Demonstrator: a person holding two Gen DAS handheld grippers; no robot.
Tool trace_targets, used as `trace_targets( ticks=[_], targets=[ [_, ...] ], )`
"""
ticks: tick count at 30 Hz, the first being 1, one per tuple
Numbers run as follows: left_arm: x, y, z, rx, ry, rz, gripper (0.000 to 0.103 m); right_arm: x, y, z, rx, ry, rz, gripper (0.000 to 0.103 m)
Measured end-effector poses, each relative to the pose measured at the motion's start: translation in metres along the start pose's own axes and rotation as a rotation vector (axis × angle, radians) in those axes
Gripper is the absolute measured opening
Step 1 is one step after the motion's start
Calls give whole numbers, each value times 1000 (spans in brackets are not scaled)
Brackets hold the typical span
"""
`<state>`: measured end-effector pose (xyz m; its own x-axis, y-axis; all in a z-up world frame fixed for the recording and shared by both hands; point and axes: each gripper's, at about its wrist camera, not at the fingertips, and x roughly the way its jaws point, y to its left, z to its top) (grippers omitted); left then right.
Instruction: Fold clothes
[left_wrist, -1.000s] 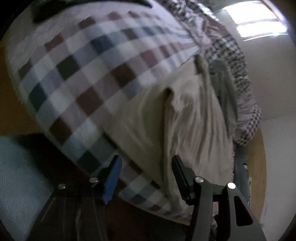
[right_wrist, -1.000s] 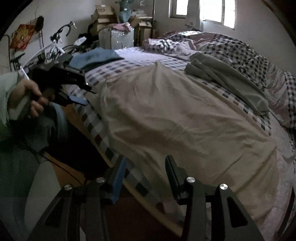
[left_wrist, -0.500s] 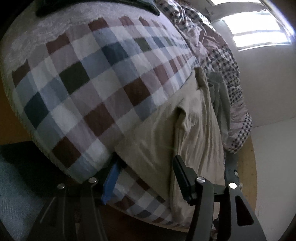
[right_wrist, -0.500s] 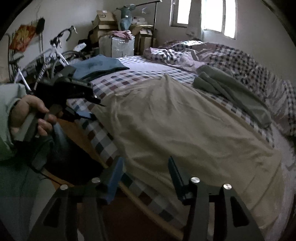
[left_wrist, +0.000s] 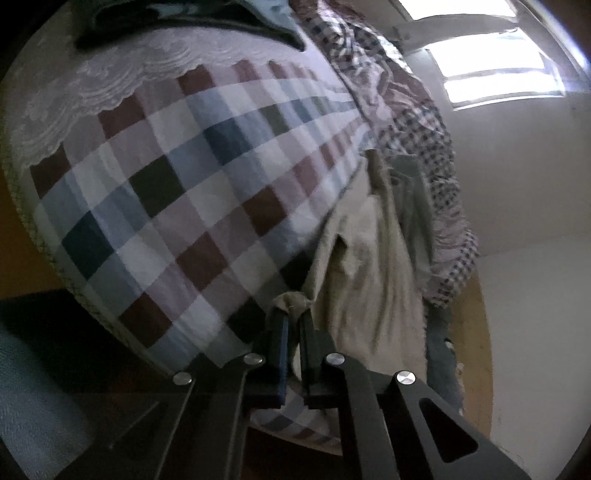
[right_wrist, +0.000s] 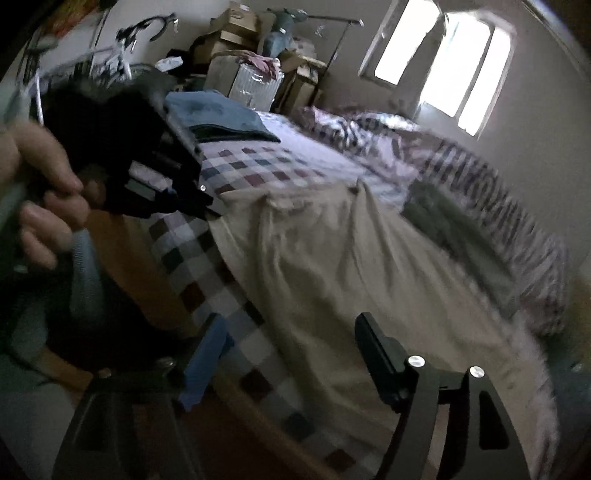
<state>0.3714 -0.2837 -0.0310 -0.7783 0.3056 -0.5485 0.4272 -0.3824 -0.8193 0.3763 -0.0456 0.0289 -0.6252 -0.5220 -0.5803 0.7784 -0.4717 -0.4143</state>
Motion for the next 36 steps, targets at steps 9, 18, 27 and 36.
trace_targets(
  ticks=[9,18,27,36],
  targets=[
    [-13,-8,7,15,22,-136,2,43,39,31,-77,-58,-205,78],
    [-13,-5,15,-29,49,-224,1,88,41,51,-127,-28,-331,77],
    [-10,-5,17,-44,72,-258,1,114,48,62,-225,4,-419,50],
    [-17,-7,35,-38,65,-211,27,114,28,75,-134,63,-312,3]
  ],
)
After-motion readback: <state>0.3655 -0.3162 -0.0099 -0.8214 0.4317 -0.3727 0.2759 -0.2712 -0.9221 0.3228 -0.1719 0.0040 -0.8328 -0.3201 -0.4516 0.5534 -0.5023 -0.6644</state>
